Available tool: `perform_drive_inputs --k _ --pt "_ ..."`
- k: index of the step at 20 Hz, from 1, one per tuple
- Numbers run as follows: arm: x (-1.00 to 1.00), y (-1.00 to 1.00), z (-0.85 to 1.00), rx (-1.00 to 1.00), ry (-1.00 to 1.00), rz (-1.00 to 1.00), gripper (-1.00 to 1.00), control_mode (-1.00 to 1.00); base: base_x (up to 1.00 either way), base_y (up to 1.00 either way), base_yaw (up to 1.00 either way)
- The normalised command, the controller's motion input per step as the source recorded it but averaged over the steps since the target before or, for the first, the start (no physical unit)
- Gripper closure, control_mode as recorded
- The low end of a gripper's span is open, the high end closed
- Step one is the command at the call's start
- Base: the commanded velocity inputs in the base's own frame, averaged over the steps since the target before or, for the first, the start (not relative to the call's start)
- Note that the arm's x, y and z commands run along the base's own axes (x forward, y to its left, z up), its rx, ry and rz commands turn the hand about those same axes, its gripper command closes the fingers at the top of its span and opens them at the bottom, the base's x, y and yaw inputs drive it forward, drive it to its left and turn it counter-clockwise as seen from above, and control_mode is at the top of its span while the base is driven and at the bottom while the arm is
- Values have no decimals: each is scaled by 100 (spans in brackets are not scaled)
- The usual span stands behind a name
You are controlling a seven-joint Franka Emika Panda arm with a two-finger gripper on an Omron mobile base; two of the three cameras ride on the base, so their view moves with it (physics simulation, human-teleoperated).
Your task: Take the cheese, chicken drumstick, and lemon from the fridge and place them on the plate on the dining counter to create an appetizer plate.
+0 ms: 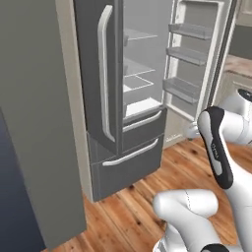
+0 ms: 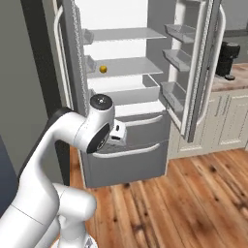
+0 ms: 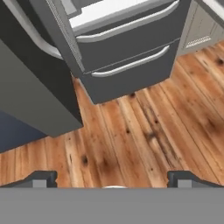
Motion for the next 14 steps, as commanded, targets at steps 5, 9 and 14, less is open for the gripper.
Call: perform_drive_inputs --k 5,9,14 --pt "0 0 0 0 0 0 -100 100 24 -58 29" --pt "0 0 0 0 0 0 -100 100 28 -57 30" --pt "0 0 0 0 0 0 -100 100 29 -44 31"
